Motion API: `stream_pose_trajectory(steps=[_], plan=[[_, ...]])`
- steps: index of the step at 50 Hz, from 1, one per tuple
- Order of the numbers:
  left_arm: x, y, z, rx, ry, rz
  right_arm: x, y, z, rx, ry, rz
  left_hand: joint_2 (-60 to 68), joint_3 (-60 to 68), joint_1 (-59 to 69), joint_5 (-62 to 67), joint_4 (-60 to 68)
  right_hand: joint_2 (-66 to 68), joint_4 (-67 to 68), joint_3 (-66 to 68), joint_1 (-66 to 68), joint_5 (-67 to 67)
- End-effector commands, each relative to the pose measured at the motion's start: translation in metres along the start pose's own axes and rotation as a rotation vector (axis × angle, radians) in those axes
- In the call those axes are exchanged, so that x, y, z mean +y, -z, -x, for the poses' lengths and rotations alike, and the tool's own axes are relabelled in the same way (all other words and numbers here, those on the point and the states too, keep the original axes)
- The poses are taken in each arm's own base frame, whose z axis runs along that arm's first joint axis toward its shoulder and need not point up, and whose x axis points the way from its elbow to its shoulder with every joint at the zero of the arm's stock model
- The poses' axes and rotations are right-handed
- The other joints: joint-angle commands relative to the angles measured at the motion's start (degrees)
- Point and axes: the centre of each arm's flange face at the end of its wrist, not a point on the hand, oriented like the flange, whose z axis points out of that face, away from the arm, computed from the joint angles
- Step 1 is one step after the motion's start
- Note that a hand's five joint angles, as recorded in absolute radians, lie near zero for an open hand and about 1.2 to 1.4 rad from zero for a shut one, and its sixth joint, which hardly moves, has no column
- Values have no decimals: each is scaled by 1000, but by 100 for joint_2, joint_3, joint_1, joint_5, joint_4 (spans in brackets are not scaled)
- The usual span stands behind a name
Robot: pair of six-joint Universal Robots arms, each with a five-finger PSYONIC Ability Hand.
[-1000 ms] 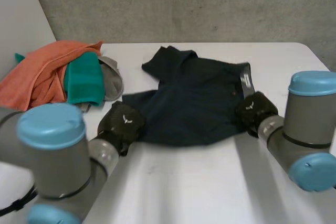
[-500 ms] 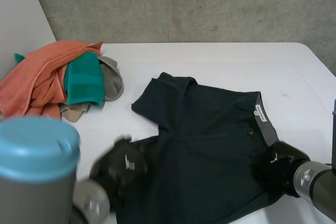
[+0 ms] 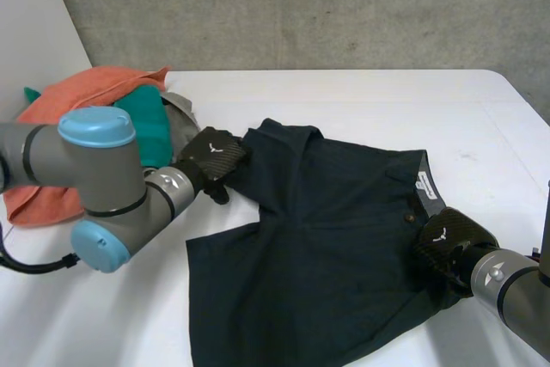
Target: Fold the laundry.
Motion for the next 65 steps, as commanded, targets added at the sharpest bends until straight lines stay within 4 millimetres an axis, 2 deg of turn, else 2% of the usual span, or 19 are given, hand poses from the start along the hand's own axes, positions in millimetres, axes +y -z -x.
stream_pose_trajectory(steps=[1,7,16,21,29,34,39,43,44,45,46,50,52,53,60,61,64,65], plan=[[8,-22,2,16,-5,-26,2,-1,2,-1,0,1,580,572,576,548,544,1071,1096,1122,1620,1188],[18,-34,1,10,-7,-18,3,-1,4,-2,-2,2,983,974,978,950,947,1071,1096,1122,1620,1188],[26,-45,2,0,-15,-17,3,-1,4,-2,-2,3,4782,4774,4778,4750,4746,1071,1096,1122,1620,1188],[26,-42,3,-55,-35,24,3,-1,4,1,-3,2,4867,4859,4863,4835,4831,1071,1096,1122,1620,1188],[6,-5,-6,-135,-145,132,3,0,3,4,-3,3,4867,4859,4863,4835,4831,1071,1096,1122,1620,1188],[7,12,-6,-207,-198,220,3,0,4,1,-3,4,4867,4859,4863,4835,4831,1071,1096,1122,1620,1188],[5,18,-28,-189,-227,245,4,0,6,-5,-5,6,4867,4859,4863,4835,4831,1071,1096,1122,1620,1188],[2,17,-32,-182,-222,230,4,1,6,-8,-33,5,4867,4859,4863,4835,4831,1071,1096,1122,1620,1188],[1,16,-33,-182,-224,222,3,1,5,-5,-44,1,3987,3978,3982,3954,3951,1071,1096,1122,1620,1188],[-1,16,-33,-188,-224,213,3,2,5,-2,-51,0,564,556,560,532,528,1071,1096,1122,1620,1188],[-3,16,-32,-192,-225,207,2,2,4,1,-55,-4,-236,-245,-240,-269,-272,1071,1096,1122,1620,1188],[-12,20,-29,-207,-221,186,-3,7,-3,35,-68,-30,-277,-286,-282,-310,-314,1071,1096,1122,1620,1188],[-24,26,-24,-227,-217,162,-6,8,-6,44,-88,-45,-294,-303,-299,-327,-331,1071,1096,1122,1620,1188],[-34,36,-20,-240,-200,147,-7,8,-7,46,-101,-50,-261,-270,-266,-294,-297,1071,1096,1122,1620,1188],[-60,82,-19,-257,-16,93,-25,7,-20,41,-265,-154,-177,-185,-181,-209,-213,1071,1096,1122,1620,1188],[-65,98,-22,-248,39,95,-27,6,-22,41,-289,-164,-177,-185,-181,-209,-213,1071,1096,1122,1620,1188],[-69,122,-30,-218,118,119,-34,5,-31,49,-385,-208,-76,-85,-81,-109,-112,1071,1096,1122,1620,1188],[-70,137,-35,-196,165,142,-35,4,-34,53,-407,-220,-76,-84,-80,-108,-112,1071,1096,1122,1620,1188]])
